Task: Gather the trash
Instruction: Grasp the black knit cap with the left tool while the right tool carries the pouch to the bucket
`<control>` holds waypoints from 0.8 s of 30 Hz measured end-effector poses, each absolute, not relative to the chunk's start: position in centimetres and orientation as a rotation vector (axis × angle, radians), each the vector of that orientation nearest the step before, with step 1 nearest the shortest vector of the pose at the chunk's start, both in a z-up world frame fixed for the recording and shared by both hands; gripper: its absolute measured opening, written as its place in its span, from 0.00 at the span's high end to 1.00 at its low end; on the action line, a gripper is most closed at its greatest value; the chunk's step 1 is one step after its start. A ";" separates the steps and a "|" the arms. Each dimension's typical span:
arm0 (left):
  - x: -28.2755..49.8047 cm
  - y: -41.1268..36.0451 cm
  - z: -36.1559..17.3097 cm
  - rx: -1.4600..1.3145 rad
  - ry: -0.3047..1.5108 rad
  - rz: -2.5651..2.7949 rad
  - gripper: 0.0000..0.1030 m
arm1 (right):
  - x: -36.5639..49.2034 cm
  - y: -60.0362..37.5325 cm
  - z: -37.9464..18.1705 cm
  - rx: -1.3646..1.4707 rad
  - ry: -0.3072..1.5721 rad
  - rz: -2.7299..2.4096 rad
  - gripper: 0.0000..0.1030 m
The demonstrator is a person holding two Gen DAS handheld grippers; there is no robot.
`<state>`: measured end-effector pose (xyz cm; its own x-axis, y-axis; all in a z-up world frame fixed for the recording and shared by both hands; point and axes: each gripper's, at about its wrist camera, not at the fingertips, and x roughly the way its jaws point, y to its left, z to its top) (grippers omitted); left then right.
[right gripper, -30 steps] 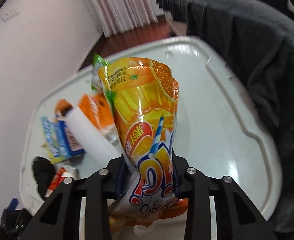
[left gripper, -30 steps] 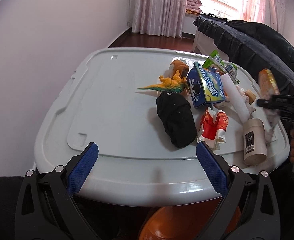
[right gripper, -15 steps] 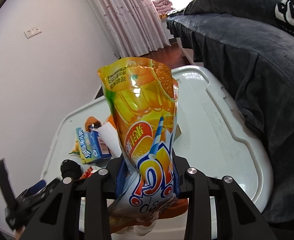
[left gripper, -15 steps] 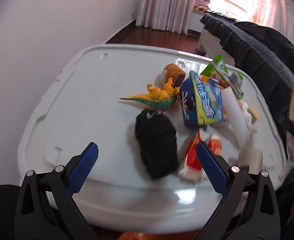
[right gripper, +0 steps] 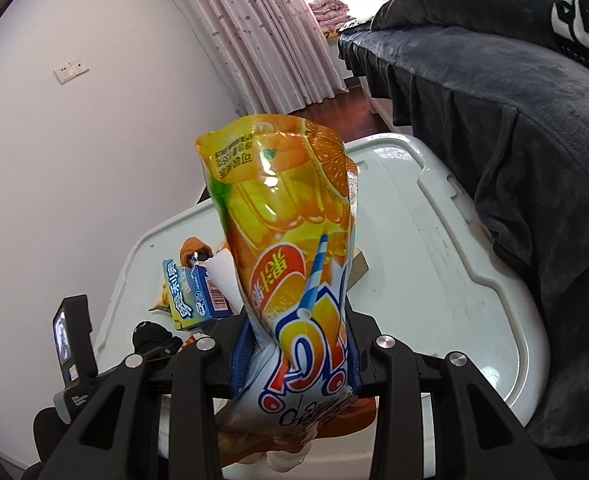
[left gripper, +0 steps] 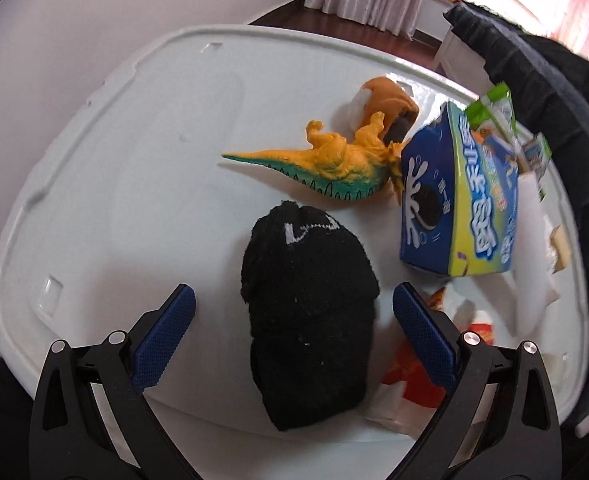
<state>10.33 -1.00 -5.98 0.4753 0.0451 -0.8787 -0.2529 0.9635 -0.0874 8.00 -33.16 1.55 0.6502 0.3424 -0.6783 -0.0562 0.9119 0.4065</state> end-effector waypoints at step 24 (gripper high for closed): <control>-1.5 -2.9 3.4 0.018 0.870 -0.013 0.59 | 2.6 -29.5 3.1 0.248 0.820 0.430 0.64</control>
